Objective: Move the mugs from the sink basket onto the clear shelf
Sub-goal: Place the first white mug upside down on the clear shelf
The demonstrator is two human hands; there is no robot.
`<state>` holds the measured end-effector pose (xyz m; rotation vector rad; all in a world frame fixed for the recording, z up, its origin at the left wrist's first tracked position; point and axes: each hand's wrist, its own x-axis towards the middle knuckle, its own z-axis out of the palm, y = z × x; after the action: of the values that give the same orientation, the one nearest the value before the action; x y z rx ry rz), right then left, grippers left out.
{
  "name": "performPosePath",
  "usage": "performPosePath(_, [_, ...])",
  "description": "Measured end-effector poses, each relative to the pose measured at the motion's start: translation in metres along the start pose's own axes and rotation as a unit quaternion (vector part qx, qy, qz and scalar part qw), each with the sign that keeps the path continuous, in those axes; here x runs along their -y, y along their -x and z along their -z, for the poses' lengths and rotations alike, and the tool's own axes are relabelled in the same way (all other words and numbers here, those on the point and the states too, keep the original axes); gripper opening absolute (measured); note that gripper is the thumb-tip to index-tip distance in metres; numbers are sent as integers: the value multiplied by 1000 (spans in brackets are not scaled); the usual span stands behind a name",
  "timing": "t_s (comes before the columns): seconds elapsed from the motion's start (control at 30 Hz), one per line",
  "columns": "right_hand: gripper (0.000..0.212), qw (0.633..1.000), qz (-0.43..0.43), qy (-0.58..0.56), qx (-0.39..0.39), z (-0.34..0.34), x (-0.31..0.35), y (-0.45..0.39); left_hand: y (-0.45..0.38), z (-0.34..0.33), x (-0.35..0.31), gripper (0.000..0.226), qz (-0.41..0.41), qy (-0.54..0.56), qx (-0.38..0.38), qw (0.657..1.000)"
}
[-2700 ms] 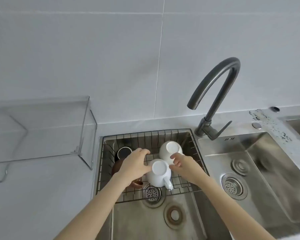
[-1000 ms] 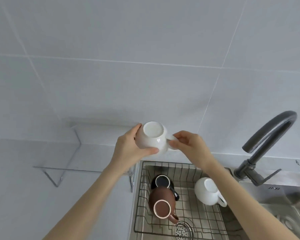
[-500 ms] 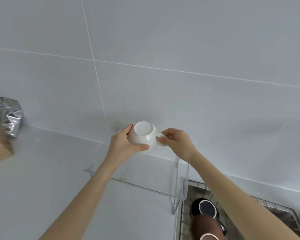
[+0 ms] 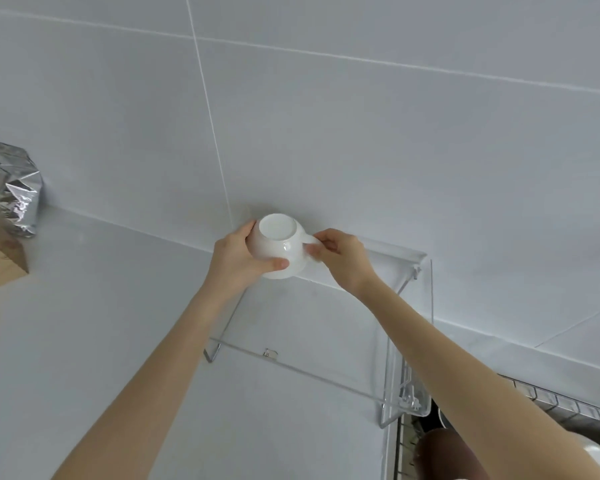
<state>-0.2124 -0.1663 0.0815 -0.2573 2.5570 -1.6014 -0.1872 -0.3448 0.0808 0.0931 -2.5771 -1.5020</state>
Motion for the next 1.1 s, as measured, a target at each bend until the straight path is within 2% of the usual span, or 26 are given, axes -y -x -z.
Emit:
performPosePath(0.27, [18,999,-28,-46,-4,-7,2,-16,2,-4,5,51,7,-34,-61,998])
performPosePath(0.47, [29,995,-55,-78,-24,0,-3,-12,4,-6,3,48,14,-44,-58,997])
performPosePath(0.6, [30,996,-45,-73,-25,11,0,-6,1,-7,-3,53,40,-64,-38,996])
performPosePath(0.67, [29,997,-39,-58,-15,17,4,0,2,-11,-11,62,57,-88,-44,994])
performPosePath(0.77, [28,998,-23,-53,0,29,11,16,13,-27,-31,83,11,-135,-65,989])
performPosePath(0.9, [28,998,-6,-66,-9,65,13,55,44,-63,-66,60,-118,-173,-63,976])
performPosePath(0.97, [26,998,-6,-58,-24,91,6,80,63,-87,-84,51,-153,-158,-44,975])
performPosePath(1.1, [22,994,-33,-27,-98,145,-29,138,106,-144,-111,40,-189,-117,59,973])
